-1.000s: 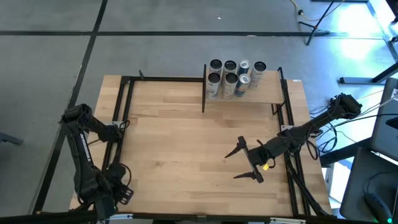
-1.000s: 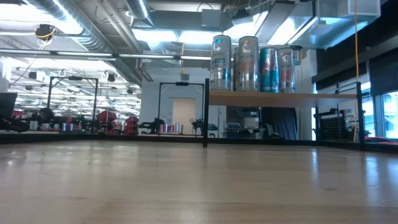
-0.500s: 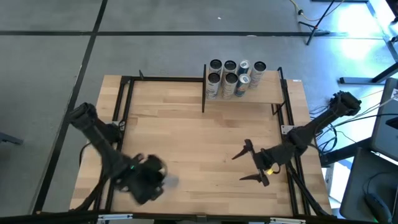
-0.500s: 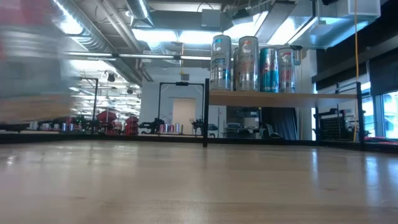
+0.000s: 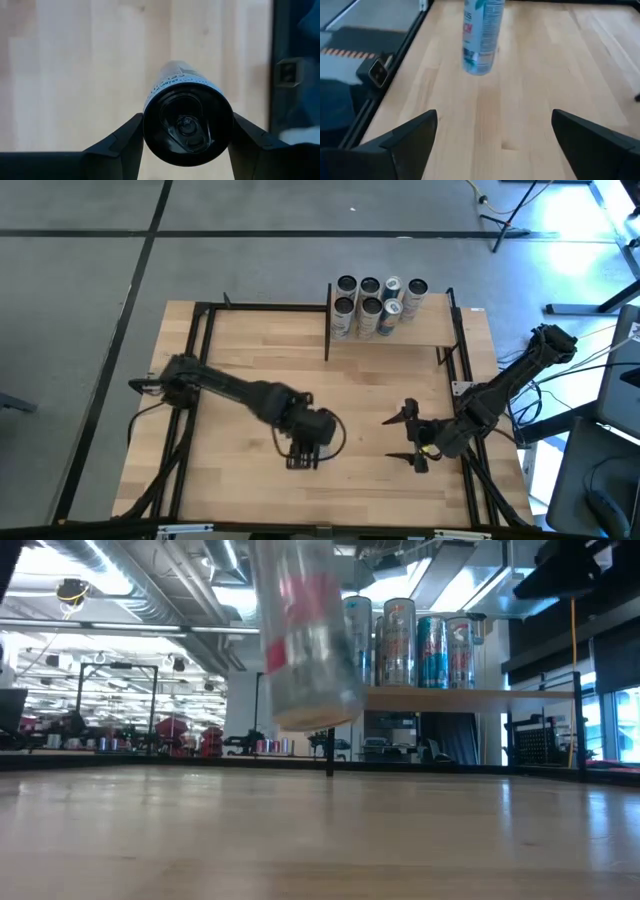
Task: Place canned beverage on shelf
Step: Put the white pink soda can aligned with the other white pink soda can on the shelf
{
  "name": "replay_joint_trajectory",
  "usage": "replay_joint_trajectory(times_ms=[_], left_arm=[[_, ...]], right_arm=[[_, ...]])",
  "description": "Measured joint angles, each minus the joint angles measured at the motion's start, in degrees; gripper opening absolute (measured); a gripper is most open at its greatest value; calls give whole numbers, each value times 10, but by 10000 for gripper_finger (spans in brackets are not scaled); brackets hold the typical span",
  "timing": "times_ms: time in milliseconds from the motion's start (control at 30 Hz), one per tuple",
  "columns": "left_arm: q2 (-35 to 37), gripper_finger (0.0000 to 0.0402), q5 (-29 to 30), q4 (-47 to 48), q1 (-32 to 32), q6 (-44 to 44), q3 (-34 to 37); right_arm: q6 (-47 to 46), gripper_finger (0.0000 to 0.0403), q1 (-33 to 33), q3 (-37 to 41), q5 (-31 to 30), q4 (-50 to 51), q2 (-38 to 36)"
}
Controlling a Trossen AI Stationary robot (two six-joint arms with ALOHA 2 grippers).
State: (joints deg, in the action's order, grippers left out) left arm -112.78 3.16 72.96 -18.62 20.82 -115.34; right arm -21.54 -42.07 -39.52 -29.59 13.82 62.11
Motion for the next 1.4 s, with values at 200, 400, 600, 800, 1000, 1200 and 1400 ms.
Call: replay_joint_trajectory(times_ms=[200,400,600,800,1000,1200,1400], left_arm=[[-51,192,-8,48,47,-109,-47],[-82,192,-18,69,56,-165,-47],[-88,216,-13,53,52,-180,-47],[-87,292,-12,40,42,-180,-48],[-69,313,-7,73,32,-167,-48],[5,312,74,98,-14,-97,-39],[117,312,188,13,-92,-21,114]], right_arm=[[-55,376,1,13,-48,-5,0],[-74,376,1,14,-71,-5,0],[-74,376,1,14,-75,-5,0],[-73,376,1,14,-71,-6,0],[-71,376,1,15,-82,-14,0],[-19,376,5,15,-106,-97,45],[59,376,42,15,-105,-228,136]])
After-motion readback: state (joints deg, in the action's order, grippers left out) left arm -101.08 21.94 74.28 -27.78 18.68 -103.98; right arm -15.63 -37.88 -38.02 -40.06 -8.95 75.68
